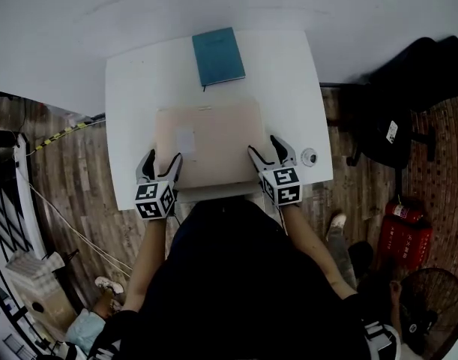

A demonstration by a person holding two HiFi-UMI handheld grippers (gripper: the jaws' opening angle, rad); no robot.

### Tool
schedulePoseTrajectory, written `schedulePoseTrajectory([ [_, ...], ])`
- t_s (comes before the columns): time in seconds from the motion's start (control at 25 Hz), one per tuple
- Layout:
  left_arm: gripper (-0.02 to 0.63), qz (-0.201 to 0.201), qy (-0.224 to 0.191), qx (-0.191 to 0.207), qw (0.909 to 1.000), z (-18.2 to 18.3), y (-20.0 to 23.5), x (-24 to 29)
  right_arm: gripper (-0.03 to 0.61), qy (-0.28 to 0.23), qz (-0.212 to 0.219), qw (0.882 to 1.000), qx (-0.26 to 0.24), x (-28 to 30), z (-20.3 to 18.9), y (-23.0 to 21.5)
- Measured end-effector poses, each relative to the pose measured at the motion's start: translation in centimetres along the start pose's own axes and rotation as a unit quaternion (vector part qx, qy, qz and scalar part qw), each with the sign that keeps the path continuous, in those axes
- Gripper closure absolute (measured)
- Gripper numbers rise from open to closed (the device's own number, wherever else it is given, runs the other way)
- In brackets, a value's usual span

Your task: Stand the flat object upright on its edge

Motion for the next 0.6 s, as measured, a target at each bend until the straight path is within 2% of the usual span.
schedulePoseTrajectory([
  [0.12,0.267,-0.007,0.023,-0.015,0.9996,-0.5,0.9,0.5,0.309,0.010,0.002,1.000,0.022,0.3,-0.4,-0.2],
  [0.24,0.256,-0.020,0.035,-0.055,0.9977,-1.0,2.0,0.9,0.302,0.017,0.009,0.999,0.048,0.5,-0.9,-0.3],
  [0.4,0.250,-0.044,0.053,-0.104,0.9922,-1.6,3.2,1.3,0.302,0.020,0.020,0.996,0.082,0.7,-1.4,-0.8],
  [0.6,0.250,-0.072,0.072,-0.139,0.9851,-1.7,4.0,1.8,0.304,0.025,0.040,0.992,0.121,1.1,-1.7,-1.4],
])
Point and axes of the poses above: the fingertips, and each gripper's own axes: x forward along the fingers, y to its left, z out of its top, the point moved 10 cm from there along -x, backward along the fingers, and after that the axes turned 7 degrees about -x, right-handed, at the moved point
